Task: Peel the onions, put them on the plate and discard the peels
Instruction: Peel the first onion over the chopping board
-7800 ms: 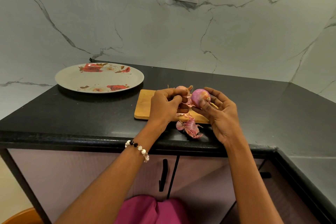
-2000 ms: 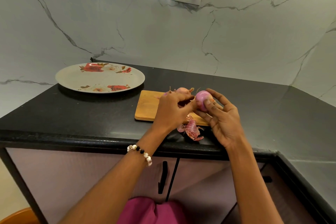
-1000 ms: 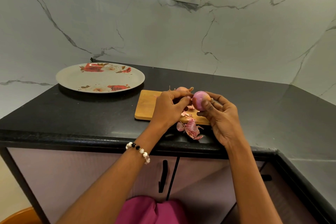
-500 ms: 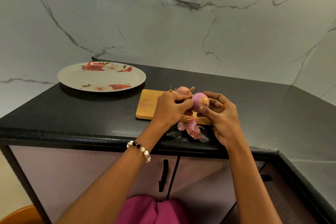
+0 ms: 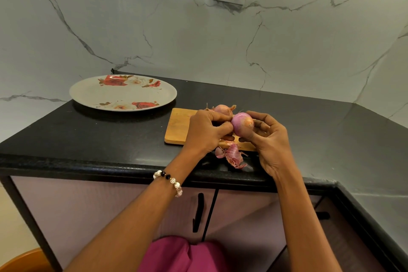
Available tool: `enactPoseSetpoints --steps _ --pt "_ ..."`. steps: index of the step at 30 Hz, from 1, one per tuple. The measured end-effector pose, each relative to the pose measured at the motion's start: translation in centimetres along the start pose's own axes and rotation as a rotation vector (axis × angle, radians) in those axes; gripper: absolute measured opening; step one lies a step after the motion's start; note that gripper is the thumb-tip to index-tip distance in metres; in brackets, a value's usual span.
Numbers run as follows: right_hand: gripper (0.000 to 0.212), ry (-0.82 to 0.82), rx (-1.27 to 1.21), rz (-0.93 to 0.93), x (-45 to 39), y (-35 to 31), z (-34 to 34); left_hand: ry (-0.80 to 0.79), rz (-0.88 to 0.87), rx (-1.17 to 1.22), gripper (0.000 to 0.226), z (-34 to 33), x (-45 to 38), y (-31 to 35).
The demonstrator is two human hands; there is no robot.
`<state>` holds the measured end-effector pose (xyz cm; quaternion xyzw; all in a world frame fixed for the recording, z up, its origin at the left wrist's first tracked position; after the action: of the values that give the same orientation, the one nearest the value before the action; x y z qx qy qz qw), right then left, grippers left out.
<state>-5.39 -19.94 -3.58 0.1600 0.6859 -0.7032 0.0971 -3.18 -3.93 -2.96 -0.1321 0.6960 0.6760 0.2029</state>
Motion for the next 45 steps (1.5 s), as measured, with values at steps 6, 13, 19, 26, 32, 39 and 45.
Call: enactPoseSetpoints --steps 6,13,19,26,32,39,45 --pt "0.052 -0.031 -0.068 -0.031 0.13 -0.16 -0.18 0.058 -0.038 -0.058 0.019 0.23 0.05 0.21" --pt "0.037 -0.023 -0.193 -0.075 0.11 -0.35 -0.31 0.096 -0.003 0.054 0.017 0.35 0.01 0.25" --pt "0.035 0.036 -0.285 -0.119 -0.15 -0.36 -0.20 0.121 -0.073 0.008 0.023 0.35 0.08 0.37" --pt "0.031 0.059 -0.311 -0.148 -0.14 -0.36 0.03 0.157 -0.081 -0.122 0.017 0.22 -0.06 0.29" --pt "0.028 0.083 -0.302 -0.155 -0.15 -0.46 0.23 0.119 -0.135 -0.192 0.014 -0.06 -0.12 0.17" --pt "0.022 0.026 -0.228 -0.124 -0.20 -0.26 -0.11 0.009 -0.253 -0.243 0.024 -0.46 0.09 0.62" --pt "0.032 -0.019 -0.119 -0.078 -0.13 -0.18 -0.42 0.003 -0.183 -0.230 0.026 -0.11 -0.03 0.41"
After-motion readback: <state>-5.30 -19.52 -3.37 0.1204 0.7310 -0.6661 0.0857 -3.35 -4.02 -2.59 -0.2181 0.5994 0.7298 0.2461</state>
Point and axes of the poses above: each hand's wrist, its own x-axis away from the middle knuckle, its own z-axis out of the back of the hand, y = z × x, the point moved 2 cm from there along -x, towards the middle knuckle, and after that the axes turned 10 degrees about x, right-handed, at the moved point
